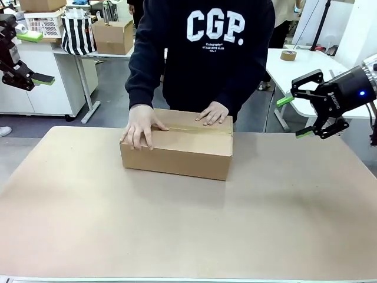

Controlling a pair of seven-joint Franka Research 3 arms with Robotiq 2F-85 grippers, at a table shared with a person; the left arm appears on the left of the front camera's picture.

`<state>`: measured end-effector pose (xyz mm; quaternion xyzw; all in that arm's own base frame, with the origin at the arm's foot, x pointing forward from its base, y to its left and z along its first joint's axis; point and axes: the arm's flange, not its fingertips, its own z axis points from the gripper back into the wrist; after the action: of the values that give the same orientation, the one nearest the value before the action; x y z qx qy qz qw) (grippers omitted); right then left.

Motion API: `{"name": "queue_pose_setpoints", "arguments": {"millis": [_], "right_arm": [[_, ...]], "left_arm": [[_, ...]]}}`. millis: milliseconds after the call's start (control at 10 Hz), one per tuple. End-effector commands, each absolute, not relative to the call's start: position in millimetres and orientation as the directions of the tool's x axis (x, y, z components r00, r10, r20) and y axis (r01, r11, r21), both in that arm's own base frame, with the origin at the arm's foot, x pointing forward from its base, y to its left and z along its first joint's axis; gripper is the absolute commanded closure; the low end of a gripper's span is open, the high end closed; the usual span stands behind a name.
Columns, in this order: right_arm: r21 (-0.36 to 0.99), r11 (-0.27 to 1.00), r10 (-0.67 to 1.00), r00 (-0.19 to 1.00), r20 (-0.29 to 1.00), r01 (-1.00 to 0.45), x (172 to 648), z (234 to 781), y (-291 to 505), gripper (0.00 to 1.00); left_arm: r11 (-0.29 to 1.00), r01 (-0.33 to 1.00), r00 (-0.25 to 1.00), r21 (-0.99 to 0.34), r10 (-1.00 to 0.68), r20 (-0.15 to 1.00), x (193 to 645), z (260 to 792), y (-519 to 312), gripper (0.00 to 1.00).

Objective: Pack the gift set into the box.
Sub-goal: Press and hold the closed box until the human finishes sealing it.

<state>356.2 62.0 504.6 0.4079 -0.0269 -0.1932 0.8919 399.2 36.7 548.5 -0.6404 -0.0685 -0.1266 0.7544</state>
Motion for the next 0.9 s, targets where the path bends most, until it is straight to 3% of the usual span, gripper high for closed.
{"name": "queue_pose_setpoints", "arguments": {"millis": [0, 800], "right_arm": [[0.739, 0.605, -0.347, 0.934, -0.09, 0.296, 358.5, 503.9, 57.9, 0.0], [0.739, 0.605, -0.347, 0.934, -0.09, 0.296, 358.5, 503.9, 57.9, 0.0]], "left_arm": [[0.162, 0.284, 0.957, -0.945, -0.114, 0.268, 397.1, 547.3, 37.8, 0.0], [0.162, 0.284, 0.957, -0.945, -0.114, 0.268, 397.1, 547.3, 37.8, 0.0]]}}
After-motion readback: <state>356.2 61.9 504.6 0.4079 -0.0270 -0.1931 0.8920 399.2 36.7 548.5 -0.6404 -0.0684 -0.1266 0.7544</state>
